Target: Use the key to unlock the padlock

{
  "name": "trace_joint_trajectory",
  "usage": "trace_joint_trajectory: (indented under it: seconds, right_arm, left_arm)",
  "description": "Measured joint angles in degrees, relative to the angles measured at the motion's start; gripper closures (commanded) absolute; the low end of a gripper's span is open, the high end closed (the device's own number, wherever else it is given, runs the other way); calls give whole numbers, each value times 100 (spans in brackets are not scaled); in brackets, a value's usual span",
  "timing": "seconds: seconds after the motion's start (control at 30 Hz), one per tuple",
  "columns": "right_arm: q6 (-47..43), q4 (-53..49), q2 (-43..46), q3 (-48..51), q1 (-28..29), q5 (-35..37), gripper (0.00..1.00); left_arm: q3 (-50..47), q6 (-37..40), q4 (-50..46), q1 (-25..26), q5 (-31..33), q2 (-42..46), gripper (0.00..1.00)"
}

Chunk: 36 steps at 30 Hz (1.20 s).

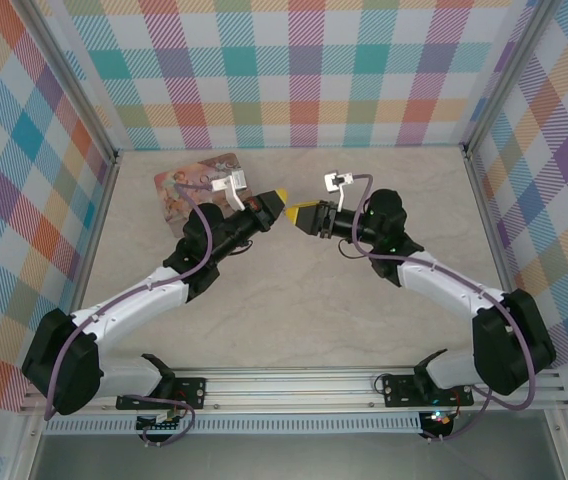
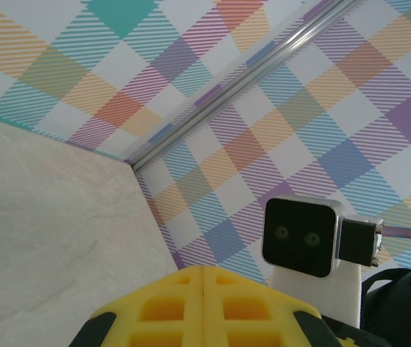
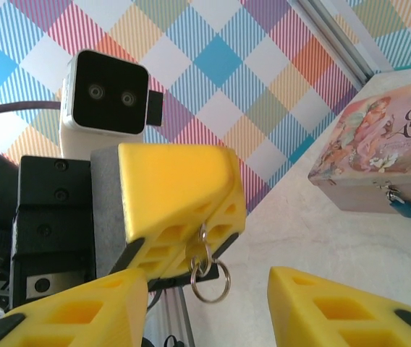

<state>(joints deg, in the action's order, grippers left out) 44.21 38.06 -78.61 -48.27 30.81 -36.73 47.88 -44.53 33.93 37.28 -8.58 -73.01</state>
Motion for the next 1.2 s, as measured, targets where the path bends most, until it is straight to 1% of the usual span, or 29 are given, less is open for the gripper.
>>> trace_joint_trajectory:
  seconds: [0.07, 0.27, 0.47, 0.7, 0.8, 0.83, 0.93, 1.0, 1.13, 1.2]
  right_arm:
    - [46, 66, -46, -13, 0, 2, 57]
    - [225, 280, -295, -105, 2, -42, 67]
    - [315, 348, -334, -109, 39, -90, 78]
    - [341, 433, -332, -109, 37, -122, 98]
    - [313, 387, -310, -109, 39, -85, 100]
    - [291, 328, -286, -109, 39, -59, 100]
    - [118, 39, -142, -107, 39, 48, 100]
    - [-59, -243, -2, -101, 39, 92, 100]
    - [-535, -929, 350, -94, 39, 254, 100]
    - [-826, -1322, 540, -94, 39, 358, 100]
  left_arm:
    - [0, -4, 61, 0, 0, -24, 100]
    - [0, -85, 125, 0, -96, -90, 100]
    - [0, -107, 192, 0, -85, -146, 100]
    - [0, -107, 229, -2, -35, -151, 100]
    - [-2, -105, 227, -2, 2, -151, 100]
    - [-4, -105, 225, 0, 7, -151, 96]
    - [-4, -59, 175, 15, 17, -118, 79]
    - [-4, 81, -7, 20, 101, -7, 70]
    - [-4, 387, -481, -26, 299, 385, 60]
    - [4, 555, -866, -96, 422, 667, 54]
